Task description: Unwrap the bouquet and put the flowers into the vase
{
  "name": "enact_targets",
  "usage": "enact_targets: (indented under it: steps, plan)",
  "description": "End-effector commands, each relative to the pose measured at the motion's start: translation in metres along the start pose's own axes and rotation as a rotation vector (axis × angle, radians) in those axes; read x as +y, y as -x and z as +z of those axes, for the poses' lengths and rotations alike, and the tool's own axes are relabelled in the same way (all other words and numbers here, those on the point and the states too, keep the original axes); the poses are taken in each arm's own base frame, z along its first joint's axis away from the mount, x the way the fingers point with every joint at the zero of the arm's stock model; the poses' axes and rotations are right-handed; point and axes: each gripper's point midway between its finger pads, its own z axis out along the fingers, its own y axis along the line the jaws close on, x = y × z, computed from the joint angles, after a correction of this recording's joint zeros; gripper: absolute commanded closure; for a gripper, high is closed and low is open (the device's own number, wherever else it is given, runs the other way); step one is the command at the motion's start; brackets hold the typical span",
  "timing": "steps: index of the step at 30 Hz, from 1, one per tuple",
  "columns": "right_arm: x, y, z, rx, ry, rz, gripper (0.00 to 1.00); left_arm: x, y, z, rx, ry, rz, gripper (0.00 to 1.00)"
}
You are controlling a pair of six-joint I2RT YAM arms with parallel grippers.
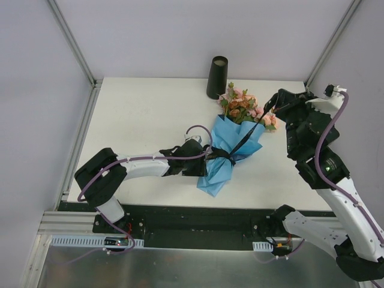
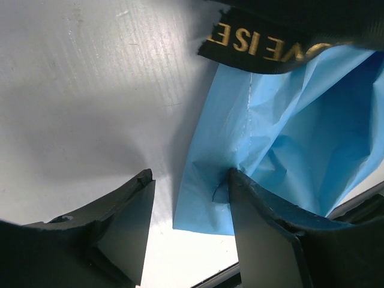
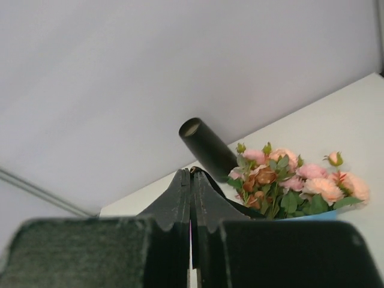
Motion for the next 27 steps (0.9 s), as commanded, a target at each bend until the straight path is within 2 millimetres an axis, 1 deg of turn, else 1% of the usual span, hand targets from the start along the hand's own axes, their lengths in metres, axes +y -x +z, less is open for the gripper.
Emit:
enact_targets:
  steps: [1,4,7,8,10,13,18,19,21,22,23,24,27]
  plan:
    - [-0.009,0.058,-0.009,-0.166,-0.063,-0.025,1.0,0.017,-0.009,0.002,0.006,0.072,-0.005,0.46]
    - [-0.016,0.067,-0.013,-0.192,-0.086,-0.042,1.0,0.023,-0.013,0.004,0.01,0.091,-0.007,0.46]
    - [-0.022,0.072,-0.017,-0.208,-0.105,-0.058,1.0,0.023,-0.014,0.006,0.016,0.092,-0.016,0.46]
    - [-0.025,0.07,-0.018,-0.206,-0.116,-0.064,1.0,0.022,-0.014,0.005,0.016,0.09,-0.018,0.46]
    - [-0.035,0.059,-0.02,-0.177,-0.143,-0.067,1.0,0.019,-0.011,0.003,0.01,0.079,-0.02,0.46]
    - [-0.057,0.02,-0.024,-0.093,-0.177,-0.06,1.0,0.009,-0.005,-0.003,-0.001,0.048,-0.019,0.46]
    - [-0.104,-0.048,-0.039,0.044,-0.253,-0.07,0.99,-0.009,0.021,-0.035,-0.074,0.026,0.012,0.42]
    - [-0.112,-0.059,-0.043,0.075,-0.265,-0.071,0.94,-0.01,0.028,-0.042,-0.097,0.03,0.019,0.42]
    - [-0.124,-0.078,-0.052,0.138,-0.28,-0.063,0.79,-0.017,0.041,-0.056,-0.133,0.014,0.045,0.41]
    - [-0.125,-0.089,-0.055,0.179,-0.269,-0.07,0.68,-0.019,0.045,-0.06,-0.14,0.009,0.062,0.41]
    - [-0.125,-0.097,-0.059,0.213,-0.245,-0.062,0.61,-0.022,0.049,-0.064,-0.152,0.005,0.08,0.41]
    - [-0.121,-0.108,-0.063,0.26,-0.212,-0.056,0.57,-0.024,0.054,-0.068,-0.165,0.003,0.091,0.4]
    - [-0.115,-0.13,-0.071,0.377,-0.171,-0.048,0.54,-0.024,0.062,-0.073,-0.178,0.005,0.106,0.39]
